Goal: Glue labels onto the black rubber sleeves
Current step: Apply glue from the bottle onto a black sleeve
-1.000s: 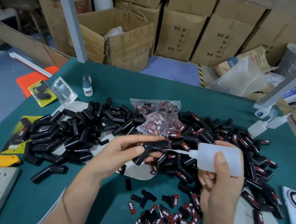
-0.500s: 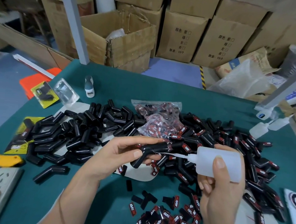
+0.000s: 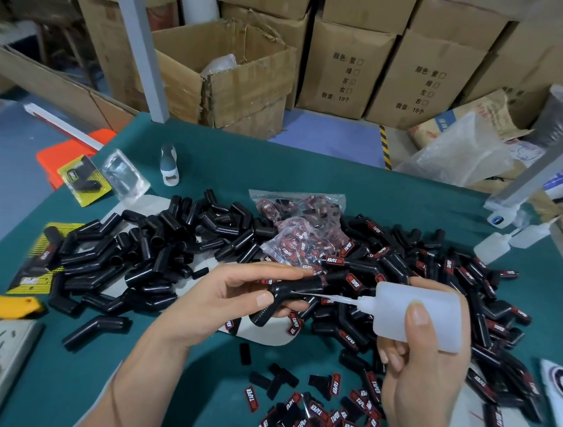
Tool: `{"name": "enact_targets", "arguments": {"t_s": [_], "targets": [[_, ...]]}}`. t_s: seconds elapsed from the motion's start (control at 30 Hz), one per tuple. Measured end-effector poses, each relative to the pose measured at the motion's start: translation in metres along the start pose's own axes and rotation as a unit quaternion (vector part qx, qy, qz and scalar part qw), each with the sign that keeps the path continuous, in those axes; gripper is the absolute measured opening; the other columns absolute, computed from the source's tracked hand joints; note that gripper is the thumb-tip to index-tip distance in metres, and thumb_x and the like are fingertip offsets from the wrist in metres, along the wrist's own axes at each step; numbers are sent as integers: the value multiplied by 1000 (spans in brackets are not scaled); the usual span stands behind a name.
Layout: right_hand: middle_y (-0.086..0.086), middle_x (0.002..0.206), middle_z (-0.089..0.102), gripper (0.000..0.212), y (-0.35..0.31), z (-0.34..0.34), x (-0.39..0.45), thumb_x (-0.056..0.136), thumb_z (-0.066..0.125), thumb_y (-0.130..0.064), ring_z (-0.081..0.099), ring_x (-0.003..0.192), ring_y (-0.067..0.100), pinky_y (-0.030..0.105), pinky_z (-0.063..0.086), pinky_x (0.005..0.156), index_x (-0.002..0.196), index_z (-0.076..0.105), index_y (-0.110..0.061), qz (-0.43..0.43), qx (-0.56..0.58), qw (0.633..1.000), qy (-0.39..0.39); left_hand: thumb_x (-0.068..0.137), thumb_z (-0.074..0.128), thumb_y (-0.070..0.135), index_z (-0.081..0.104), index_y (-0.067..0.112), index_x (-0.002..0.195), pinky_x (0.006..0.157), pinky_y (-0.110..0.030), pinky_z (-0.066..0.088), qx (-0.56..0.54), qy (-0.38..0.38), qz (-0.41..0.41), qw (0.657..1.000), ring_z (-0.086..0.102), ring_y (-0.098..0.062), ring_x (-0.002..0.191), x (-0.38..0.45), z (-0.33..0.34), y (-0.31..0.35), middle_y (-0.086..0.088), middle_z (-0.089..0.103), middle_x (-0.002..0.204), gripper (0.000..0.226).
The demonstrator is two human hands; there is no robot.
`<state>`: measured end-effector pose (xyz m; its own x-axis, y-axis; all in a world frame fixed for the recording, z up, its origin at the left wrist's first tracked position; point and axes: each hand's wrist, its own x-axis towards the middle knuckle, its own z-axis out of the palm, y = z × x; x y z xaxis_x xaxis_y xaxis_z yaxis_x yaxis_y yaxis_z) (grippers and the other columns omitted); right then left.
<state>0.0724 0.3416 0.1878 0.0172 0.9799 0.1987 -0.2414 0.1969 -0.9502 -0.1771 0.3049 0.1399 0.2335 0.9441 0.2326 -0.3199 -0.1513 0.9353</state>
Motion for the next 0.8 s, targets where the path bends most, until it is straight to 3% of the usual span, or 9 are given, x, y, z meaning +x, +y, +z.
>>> {"name": "enact_targets", "arguments": {"t_s": [0.13,0.27,0.43,0.63,0.8], "targets": [[-3,78,60,47,0,0,0,84,74,-66,44,47,4,18,36,43,112,65,-30,-10,-5,1000,-2,106,56,9,56,1,147,100,-36,56,5,-4,-2,1000,66,-45,124,0,-1,0,-18,54,155,42],[-1,82,60,50,1,0,1,82,75,-68,50,51,1,18,39,44,113,65,-30,-4,-11,1000,5,105,63,18,58,3,146,99,-34,57,-2,6,0,1000,68,-43,122,0,2,3,-18,57,151,44],[-3,81,60,49,1,0,0,83,75,-68,49,50,3,19,38,43,112,65,-29,-4,-12,1000,7,104,55,6,58,1,146,99,-34,57,2,6,-1,1000,68,-44,122,0,1,2,-19,57,151,42],[-7,79,63,47,-1,1,-1,83,75,-67,48,48,2,17,37,43,111,65,-30,-5,-9,1000,7,105,64,22,57,2,147,99,-34,56,-1,3,-1,1000,67,-43,124,0,2,3,-18,56,153,47],[-4,82,63,51,-2,1,-1,80,76,-69,52,51,0,17,41,44,112,65,-30,2,-15,1000,15,105,64,21,58,3,146,98,-34,56,-6,0,2,1000,67,-44,123,1,2,3,-18,56,153,45]]}}
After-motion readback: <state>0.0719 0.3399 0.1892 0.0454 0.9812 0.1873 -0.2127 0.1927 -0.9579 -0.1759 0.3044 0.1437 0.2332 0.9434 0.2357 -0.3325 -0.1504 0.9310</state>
